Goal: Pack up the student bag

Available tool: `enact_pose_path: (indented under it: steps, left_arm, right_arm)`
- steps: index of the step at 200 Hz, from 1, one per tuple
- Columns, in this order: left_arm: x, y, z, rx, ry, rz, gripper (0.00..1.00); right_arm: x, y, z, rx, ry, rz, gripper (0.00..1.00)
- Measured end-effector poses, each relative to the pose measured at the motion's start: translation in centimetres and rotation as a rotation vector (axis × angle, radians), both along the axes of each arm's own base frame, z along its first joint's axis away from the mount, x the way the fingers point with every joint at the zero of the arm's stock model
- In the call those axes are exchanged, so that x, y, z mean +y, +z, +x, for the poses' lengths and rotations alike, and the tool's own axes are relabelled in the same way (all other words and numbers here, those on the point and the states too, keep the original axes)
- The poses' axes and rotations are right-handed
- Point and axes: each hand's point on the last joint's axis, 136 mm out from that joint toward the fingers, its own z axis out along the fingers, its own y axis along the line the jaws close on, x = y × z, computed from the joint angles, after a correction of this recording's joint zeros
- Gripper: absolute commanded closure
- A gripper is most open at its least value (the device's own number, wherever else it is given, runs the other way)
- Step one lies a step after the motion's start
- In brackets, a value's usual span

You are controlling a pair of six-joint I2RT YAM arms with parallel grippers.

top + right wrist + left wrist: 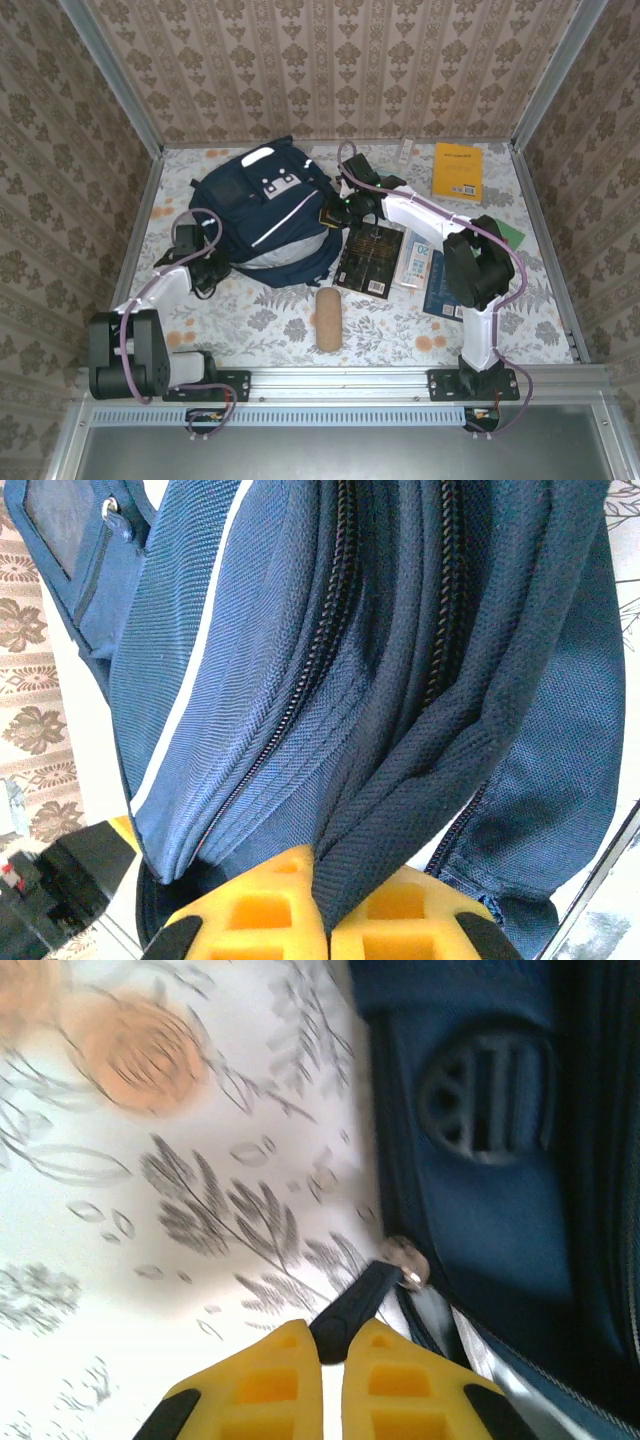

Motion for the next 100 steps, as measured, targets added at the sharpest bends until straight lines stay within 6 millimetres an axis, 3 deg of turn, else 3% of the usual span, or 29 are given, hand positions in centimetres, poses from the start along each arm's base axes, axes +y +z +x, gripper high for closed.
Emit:
enact_pose_path:
  steps: [23,44,100]
  left_arm:
    - [3.1,-0.4,1.3,0.029,0.097,0.08,1.0]
    - [4.7,-0.6,2.5,0.046,0.14,0.132,1.0]
    - [4.8,0.1,5.3,0.012,0.139,0.137,0.97]
  right_arm:
    - [-0.7,0.7,0.3,-0.016,-0.013,0.003,1.0]
    - [-1.3,1.3,0.5,-0.027,-0.024,0.007,1.0]
    - [-1.6,1.0,0.2,-0.019,-0.027,0.004,1.0]
